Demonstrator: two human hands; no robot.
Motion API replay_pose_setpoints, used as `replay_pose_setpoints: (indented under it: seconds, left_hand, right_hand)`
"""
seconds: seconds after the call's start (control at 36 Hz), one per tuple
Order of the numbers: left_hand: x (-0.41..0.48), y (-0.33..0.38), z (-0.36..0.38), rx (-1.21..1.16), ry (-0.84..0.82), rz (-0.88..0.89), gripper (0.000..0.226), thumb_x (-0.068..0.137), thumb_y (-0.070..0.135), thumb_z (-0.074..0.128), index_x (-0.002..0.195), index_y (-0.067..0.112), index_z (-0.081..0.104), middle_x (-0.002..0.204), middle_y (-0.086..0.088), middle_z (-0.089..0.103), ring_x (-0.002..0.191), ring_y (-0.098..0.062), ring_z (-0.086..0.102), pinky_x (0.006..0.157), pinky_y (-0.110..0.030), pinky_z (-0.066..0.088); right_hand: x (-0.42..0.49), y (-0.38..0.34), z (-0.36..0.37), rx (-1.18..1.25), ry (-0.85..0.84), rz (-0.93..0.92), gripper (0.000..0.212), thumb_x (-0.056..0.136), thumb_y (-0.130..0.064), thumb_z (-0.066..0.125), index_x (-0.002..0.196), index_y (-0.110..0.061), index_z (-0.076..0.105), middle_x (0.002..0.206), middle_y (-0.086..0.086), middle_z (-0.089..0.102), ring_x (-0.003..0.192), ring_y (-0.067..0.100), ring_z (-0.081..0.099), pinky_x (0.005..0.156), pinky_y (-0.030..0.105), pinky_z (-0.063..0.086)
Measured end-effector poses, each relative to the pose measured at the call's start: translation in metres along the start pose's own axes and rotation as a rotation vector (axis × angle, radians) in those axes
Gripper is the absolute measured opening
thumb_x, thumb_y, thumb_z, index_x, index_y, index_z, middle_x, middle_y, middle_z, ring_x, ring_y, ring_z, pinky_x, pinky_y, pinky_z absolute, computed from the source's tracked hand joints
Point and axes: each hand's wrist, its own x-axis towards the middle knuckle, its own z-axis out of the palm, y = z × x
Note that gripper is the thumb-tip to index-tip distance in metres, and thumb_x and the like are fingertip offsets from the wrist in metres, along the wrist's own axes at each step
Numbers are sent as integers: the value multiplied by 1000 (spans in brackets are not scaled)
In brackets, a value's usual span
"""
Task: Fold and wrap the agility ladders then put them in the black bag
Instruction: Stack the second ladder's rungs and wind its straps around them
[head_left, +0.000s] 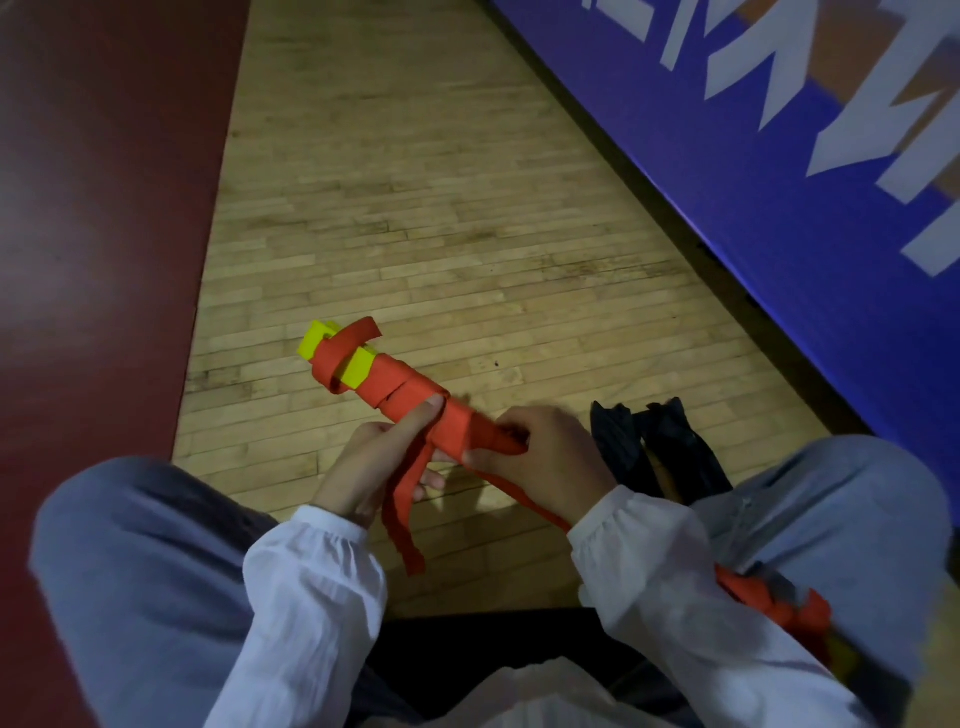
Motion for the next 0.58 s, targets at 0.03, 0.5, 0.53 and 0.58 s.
replay_pose_setpoints:
  seconds: [0.03,0.5,0.53,0.58]
  left_hand:
    - [0,0,1,6,12,3,43,89,38,62,83,-4,63,61,-8,70,36,-15,57,34,-18,43]
    - [5,-11,0,54,127,-60,45,84,40,64,81,-5,62,46,-10,55,29,-16,47,34,-16,37]
    - [6,-11,0,58,122,-60,45,84,40,64,81,-5,62,46,-10,55,29,-16,47,35,-16,37]
    - [6,-12,-1,62,112,-62,45,83,41,63,82,-4,62,46,-10,56,30,-16,48,35,-17,38]
  right_hand:
    - [-1,-2,1,-33,14,-14,35,74,-51,75,88,-20,68,72,-11,60,69,6,58,57,18,39]
    - [12,7,-6,243,-466,245,68,88,-70,23,122,-23,59,92,-12,57,85,10,58,73,19,46]
    - [12,6,-7,275,-515,266,63,95,-60,24,122,-16,59,90,-6,61,77,8,61,64,13,47]
    - [10,6,-8,388,-618,298,61,101,-47,24,116,0,60,82,5,63,59,4,63,52,11,46]
